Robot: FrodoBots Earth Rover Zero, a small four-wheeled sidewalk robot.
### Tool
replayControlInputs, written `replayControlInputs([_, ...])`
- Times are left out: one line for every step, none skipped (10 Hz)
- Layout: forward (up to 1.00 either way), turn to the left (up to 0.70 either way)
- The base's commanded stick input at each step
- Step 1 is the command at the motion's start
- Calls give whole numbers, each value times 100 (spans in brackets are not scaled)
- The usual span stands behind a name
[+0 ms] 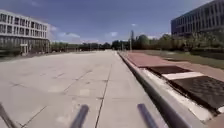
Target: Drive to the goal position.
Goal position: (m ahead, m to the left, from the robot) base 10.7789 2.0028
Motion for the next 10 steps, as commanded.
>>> replayControlInputs([70,-35])
replayControlInputs([70,-35])
replayControlInputs([70,-26])
replayControlInputs([70,-8])
replayControlInputs([70,0])
replayControlInputs([70,0])
replayControlInputs([70,0])
replayControlInputs([70,0])
replayControlInputs([70,0])
replayControlInputs([70,0])
